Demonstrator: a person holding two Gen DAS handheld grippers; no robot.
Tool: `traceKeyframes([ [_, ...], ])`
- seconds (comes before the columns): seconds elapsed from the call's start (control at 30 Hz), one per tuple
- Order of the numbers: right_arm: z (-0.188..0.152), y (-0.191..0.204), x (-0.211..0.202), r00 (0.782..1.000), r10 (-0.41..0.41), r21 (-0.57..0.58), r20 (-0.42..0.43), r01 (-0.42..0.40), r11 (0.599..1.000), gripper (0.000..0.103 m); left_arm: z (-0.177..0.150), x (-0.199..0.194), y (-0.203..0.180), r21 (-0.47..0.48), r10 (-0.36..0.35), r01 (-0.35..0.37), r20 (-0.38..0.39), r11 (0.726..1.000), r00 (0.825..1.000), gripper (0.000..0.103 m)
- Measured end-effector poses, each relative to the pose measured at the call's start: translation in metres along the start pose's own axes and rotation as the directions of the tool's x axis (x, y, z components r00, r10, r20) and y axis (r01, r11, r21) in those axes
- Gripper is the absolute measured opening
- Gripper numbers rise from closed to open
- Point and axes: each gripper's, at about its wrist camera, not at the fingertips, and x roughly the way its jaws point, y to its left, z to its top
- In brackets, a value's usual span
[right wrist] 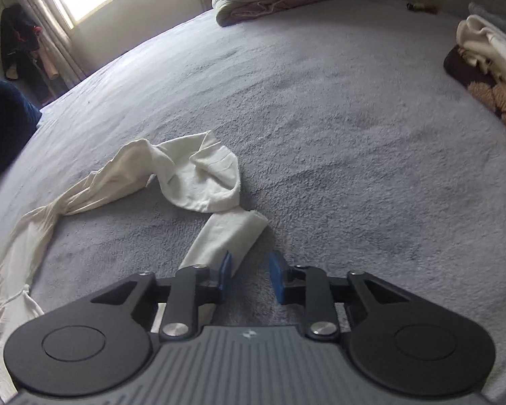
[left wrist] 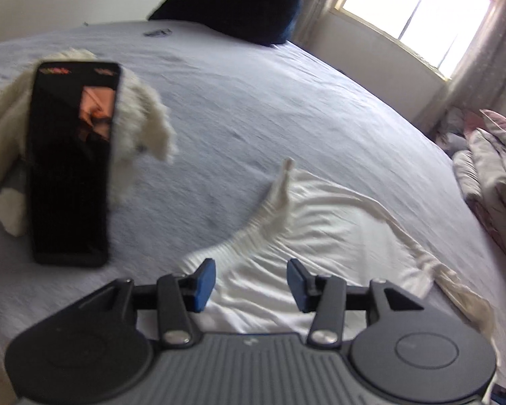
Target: Fold clothes
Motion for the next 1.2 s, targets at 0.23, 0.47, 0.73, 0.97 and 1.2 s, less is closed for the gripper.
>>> traceKeyframes([
  [0.23,-0.016,-0.003,-0.019,0.993,0.082,0.044,-0.089,-0.079,0.996,0.021,-0.043,0.006,-0.061,0.164,-0.142,0.166,-0.145,0.972,0.979,0.048],
  [0.47,-0.034,-0.002,-0.027,0.970,0.185,0.094,-0.159,-0.172,0.981,0.021,-0.094,0.005,-0.117,0.310,-0.196,0.289,-0.300,0.906,0.934,0.048],
  [0.73,-0.042,-0.004,-0.025,0.944,0.276,0.164,-0.183,-0.247,0.955,0.021,-0.125,-0.005,-0.135,0.322,-0.249,0.362,-0.344,0.875,0.906,0.050],
  [0.97,-0.039,-0.012,-0.036,0.954,0.265,0.135,-0.139,-0.246,0.960,0.003,-0.145,0.006,-0.144,0.312,-0.297,0.413,-0.358,0.856,0.885,0.050],
  [1.2,-0.032,-0.026,-0.060,0.968,0.238,0.096,-0.077,-0.231,0.968,0.003,-0.152,0.014,-0.157,0.327,-0.354,0.479,-0.375,0.815,0.857,0.050],
])
